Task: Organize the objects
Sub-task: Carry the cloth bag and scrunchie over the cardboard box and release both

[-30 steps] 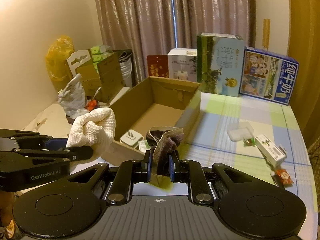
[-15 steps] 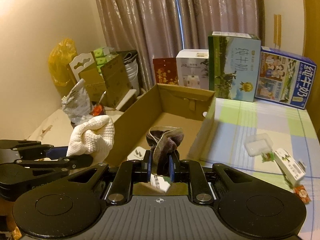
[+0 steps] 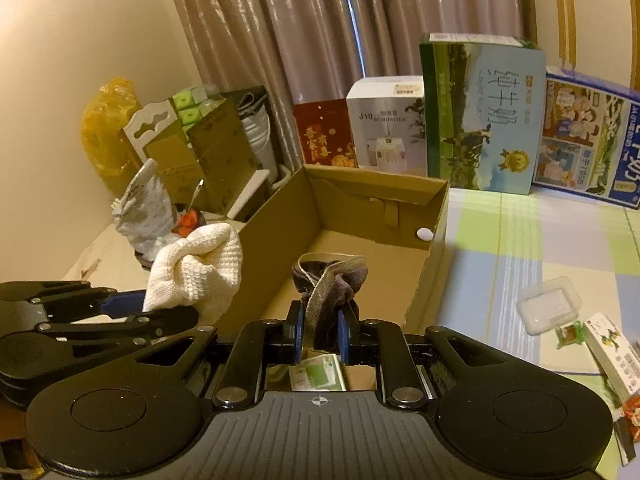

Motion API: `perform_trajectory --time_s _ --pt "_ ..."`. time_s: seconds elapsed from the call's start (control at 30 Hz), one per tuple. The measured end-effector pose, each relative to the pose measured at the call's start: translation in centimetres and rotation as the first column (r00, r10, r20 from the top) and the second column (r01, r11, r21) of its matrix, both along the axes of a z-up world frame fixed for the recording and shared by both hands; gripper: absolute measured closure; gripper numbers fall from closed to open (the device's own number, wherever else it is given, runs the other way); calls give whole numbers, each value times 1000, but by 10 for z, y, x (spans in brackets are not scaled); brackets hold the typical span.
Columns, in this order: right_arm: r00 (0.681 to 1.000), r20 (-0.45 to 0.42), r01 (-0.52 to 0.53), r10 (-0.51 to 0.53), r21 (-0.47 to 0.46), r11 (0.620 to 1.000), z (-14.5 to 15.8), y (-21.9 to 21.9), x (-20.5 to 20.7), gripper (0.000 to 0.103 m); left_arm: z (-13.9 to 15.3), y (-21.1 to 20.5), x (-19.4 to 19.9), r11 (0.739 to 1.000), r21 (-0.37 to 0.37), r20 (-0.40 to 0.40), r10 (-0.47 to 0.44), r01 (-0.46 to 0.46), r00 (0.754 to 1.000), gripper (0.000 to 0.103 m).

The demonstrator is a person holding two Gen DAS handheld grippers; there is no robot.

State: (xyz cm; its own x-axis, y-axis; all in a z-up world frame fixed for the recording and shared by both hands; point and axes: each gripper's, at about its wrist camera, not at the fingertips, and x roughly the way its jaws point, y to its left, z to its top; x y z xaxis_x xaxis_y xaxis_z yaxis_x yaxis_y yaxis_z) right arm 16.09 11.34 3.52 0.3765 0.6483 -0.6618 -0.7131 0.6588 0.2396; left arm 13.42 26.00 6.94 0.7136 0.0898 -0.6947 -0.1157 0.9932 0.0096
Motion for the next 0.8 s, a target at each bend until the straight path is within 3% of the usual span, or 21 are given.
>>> perform_trajectory --time_s 0.23,0.3,0.33,0.73,0.77,0.8 --pt "999 -33 22 -22 3 1000 -12 9 22 89 -20 5 34 1000 2 -10 -21 21 1000 76" --pt "999 -39 27 -27 0 1000 -15 8 25 89 -27 6 45 1000 9 2 -15 15 1000 67" --pt "999 -43 29 -29 -1 1000 -17 8 26 89 -31 6 48 1000 17 10 -4 4 1000 56" --pt "999 -46 24 -23 27 999 -19 14 31 88 -26 11 36 999 30 4 11 -11 1000 56" --pt "999 -43 17 -15 49 999 -18 15 32 81 -25 11 35 999 31 7 11 -11 1000 56" --pt "999 -43 18 -15 68 997 -17 15 33 63 -25 11 33 999 33 9 14 -14 1000 56"
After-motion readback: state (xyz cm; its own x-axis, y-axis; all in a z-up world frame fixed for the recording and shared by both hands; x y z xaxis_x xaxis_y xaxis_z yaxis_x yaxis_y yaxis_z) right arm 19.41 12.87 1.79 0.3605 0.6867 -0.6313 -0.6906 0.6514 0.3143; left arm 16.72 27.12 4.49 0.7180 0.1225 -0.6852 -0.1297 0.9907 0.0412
